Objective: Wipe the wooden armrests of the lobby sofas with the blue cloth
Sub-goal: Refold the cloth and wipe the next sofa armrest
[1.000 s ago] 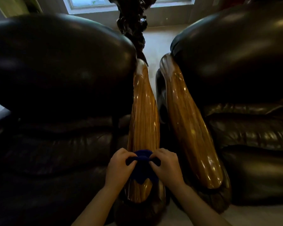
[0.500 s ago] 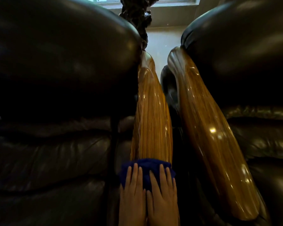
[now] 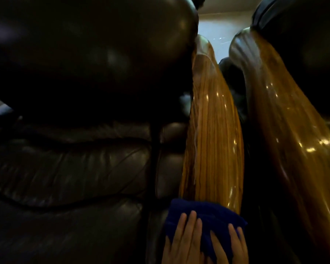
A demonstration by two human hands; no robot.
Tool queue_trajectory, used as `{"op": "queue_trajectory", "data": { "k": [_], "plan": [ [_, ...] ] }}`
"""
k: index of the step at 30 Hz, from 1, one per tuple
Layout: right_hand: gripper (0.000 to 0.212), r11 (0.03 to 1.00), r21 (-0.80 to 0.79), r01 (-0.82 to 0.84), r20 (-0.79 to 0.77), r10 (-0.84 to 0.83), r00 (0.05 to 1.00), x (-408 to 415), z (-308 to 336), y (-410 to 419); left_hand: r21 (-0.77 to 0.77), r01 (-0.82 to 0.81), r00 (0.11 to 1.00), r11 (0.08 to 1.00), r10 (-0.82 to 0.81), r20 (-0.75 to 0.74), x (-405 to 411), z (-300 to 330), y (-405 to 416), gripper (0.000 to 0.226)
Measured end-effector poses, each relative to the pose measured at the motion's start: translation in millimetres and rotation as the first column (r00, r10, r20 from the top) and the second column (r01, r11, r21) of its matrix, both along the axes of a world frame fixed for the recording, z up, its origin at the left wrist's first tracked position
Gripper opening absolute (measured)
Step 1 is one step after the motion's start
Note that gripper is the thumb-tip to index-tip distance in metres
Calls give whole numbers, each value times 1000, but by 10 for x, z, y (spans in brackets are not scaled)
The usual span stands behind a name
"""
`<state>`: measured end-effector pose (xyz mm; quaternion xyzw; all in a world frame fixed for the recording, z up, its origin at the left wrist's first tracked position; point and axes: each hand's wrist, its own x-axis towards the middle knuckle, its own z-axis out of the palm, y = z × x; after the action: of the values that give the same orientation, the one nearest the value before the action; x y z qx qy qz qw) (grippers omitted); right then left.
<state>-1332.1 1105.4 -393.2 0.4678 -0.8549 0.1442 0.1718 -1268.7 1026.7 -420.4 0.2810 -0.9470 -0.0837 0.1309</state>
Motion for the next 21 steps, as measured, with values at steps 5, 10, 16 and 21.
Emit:
{"op": "queue_trajectory", "data": {
  "k": [5,10,16,21],
  "plan": [
    [51,999,-33,-18,9,18,1000,-329,-110,-98,36,-68,991,997,71,-111,-169,35,-3,57],
    [49,996,-82,-21,54,25,998,-519,-11,-278,135,-89,977,987,113,-182,-427,156,-145,57],
    [46,990,-128,59,218,-30,975,-769,71,-487,86,-77,991,993,86,-105,-773,316,-402,52],
    [45,967,-187,171,352,-97,931,-999,236,-741,141,-44,997,989,52,-57,-1032,515,-625,60]
  ]
}}
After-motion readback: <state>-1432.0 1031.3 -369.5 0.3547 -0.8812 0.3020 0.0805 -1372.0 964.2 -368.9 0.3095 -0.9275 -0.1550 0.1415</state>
